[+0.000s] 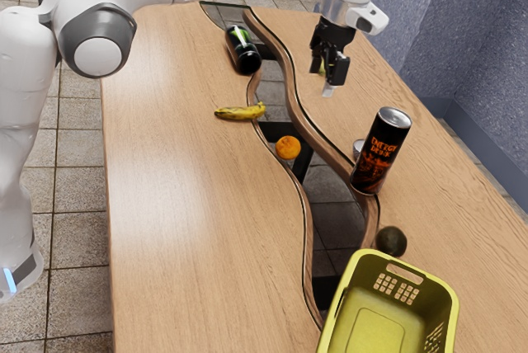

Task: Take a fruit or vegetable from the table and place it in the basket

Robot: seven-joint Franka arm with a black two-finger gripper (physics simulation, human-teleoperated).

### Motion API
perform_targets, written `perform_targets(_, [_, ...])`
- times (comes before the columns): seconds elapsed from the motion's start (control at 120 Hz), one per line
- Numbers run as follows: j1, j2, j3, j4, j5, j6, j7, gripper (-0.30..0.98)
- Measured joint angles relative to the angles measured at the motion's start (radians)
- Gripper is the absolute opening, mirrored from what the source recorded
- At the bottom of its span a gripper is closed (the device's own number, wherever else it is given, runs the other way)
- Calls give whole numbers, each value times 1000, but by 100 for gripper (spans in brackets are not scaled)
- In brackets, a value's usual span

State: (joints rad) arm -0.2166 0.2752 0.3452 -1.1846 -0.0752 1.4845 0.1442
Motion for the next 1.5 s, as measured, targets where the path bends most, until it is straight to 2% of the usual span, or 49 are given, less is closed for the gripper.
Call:
perform_targets(0.342, [-8, -41, -24, -15, 8, 8, -1, 69])
perform_targets(0.375, [-12, -70, -30, -74, 10, 17, -3, 69])
perform_targets(0.442, [-10, -204, -63, -277, 38, 66, -12, 69])
perform_targets(0.5, [-16, -246, -64, -371, 58, 100, -25, 69])
perform_targets(0.725, [-64, -239, 31, -430, 99, 158, -97, 69])
perform_targets(0.917, [3, -163, 84, -430, 100, 193, -139, 69])
perform_targets(1.058, [-3, -118, 82, -423, 94, 224, -158, 69])
perform_targets(1.25, [25, 113, 85, -147, 23, 213, -154, 69])
perform_targets(1.5, [59, 201, 81, -109, -43, 184, -133, 69])
